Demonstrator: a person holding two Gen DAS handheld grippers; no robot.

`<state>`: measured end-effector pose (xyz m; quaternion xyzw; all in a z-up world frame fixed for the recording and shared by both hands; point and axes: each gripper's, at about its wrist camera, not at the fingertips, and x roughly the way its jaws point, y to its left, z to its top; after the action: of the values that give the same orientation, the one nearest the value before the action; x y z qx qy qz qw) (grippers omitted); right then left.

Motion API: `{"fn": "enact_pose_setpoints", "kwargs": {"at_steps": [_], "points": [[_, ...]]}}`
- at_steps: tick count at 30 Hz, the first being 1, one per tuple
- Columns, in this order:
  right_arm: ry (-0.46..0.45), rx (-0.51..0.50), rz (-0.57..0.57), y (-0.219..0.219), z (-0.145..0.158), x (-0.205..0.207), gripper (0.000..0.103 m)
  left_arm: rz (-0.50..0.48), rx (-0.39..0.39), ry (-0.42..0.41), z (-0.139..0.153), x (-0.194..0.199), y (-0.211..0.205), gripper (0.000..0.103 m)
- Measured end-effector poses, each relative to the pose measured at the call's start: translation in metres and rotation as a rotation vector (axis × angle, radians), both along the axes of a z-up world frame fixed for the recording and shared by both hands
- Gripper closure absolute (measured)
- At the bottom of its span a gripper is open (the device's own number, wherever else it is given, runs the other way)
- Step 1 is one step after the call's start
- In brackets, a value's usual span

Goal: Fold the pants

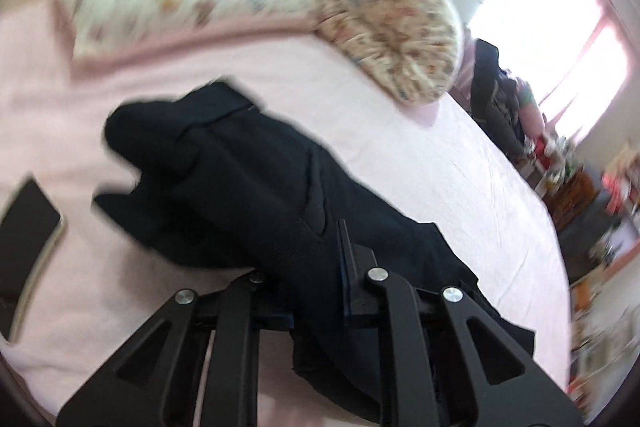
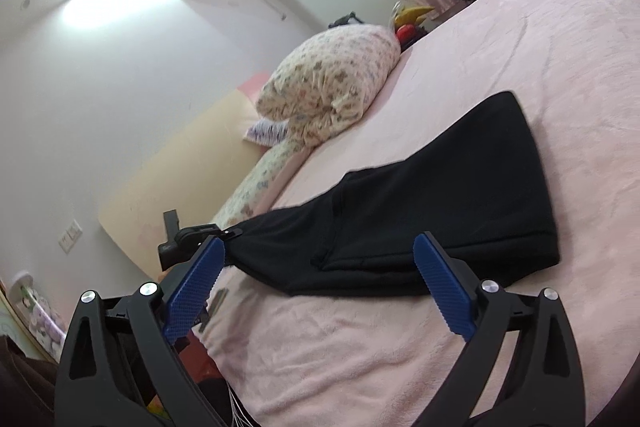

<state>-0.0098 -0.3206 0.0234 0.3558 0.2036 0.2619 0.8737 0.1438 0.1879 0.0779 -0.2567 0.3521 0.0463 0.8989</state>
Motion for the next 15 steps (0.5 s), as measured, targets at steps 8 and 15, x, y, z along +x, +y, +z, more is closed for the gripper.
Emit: {"fn": "enact_pose_setpoints", "kwargs": {"at_steps": [8,15], "points": [[-0.01,0.103,-0.146,-0.04,0.006,-0.013,0.002,-0.075,0.159,-0.055,0.049,0.002,-0.073,0.088],[-0.057,0.196,-0.305,-0.079,0.011,-0.035,0.002,-0.209,0.255,-0.112,0.072,-0.011,-0.159,0.089]]}}
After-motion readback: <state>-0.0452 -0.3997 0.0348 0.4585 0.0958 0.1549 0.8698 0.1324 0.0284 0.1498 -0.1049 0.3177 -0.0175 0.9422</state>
